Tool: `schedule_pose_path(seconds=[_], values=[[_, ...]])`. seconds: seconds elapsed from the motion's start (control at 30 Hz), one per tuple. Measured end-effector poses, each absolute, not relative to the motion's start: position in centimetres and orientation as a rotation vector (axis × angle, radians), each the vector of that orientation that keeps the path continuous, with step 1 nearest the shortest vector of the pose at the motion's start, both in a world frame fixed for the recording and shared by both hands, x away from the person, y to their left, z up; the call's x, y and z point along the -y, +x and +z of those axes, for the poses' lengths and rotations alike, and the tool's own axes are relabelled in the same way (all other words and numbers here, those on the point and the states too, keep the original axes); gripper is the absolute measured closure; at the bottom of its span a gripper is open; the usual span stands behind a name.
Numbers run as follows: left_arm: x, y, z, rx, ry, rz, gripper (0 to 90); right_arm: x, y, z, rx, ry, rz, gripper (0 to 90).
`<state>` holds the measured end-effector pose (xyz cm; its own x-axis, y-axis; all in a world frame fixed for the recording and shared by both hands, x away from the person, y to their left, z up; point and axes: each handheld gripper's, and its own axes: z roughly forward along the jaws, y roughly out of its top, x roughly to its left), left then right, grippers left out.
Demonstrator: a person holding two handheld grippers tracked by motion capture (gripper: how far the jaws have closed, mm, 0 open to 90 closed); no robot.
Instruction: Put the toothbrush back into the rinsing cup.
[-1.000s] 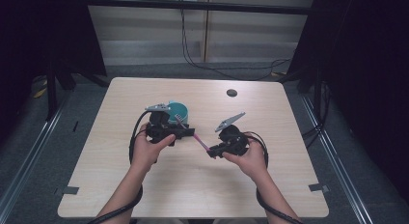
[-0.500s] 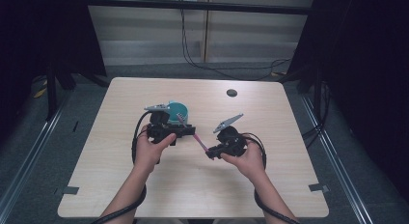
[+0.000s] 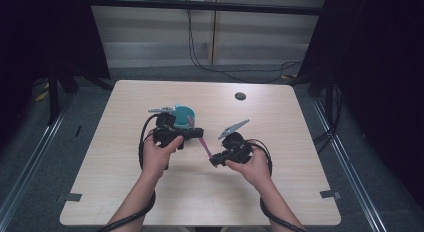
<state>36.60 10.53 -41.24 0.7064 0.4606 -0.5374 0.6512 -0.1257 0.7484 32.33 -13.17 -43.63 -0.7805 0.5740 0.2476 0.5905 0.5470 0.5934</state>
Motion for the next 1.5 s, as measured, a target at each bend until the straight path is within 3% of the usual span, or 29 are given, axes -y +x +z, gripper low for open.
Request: schedule_pose_path(seconds=[1.5], values=[[-9.4,36.4,-41.1,-0.915,1.770,-0.125,83.4,10.7,31.7,-44.1,2.717,-0.912,-1.137,69.6]])
